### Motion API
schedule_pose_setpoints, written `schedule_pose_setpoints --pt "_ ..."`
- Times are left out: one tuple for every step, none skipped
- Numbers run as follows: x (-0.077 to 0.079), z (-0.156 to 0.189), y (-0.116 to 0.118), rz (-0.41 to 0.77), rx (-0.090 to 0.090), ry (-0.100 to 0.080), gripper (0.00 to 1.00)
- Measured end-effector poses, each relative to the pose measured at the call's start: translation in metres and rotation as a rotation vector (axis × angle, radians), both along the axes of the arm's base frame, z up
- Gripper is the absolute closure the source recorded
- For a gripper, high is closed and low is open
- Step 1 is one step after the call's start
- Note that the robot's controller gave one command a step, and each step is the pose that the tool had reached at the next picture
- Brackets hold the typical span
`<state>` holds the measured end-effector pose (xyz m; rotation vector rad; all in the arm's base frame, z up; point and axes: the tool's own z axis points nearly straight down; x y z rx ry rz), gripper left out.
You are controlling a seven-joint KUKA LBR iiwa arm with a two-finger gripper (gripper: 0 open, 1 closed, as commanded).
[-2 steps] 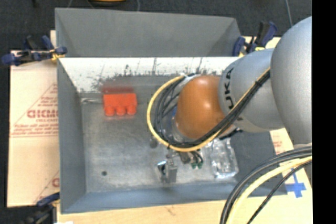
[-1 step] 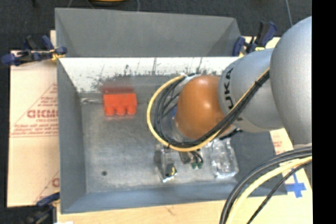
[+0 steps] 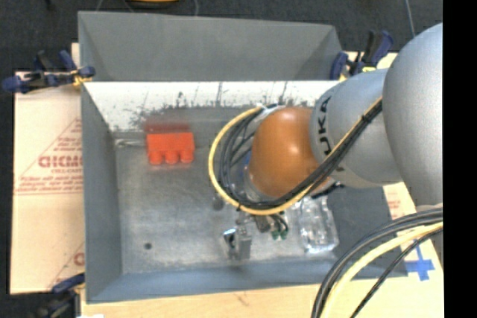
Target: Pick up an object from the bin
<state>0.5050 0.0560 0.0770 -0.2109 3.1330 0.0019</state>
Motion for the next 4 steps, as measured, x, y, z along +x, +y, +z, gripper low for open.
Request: schedule_pose_setpoints --pt "-0.012 -0.007 -0.015 0.42 -0.002 -0.001 0.0" --pt "-0.012 -0.006 -0.014 0.415 -0.001 -0.002 1.0" --pt "-0.004 0.115 -0.006 0.39 -0.003 -0.01 1.0" --pt "-0.007 0.145 -0.01 0.452 -0.003 -0.005 1.0"
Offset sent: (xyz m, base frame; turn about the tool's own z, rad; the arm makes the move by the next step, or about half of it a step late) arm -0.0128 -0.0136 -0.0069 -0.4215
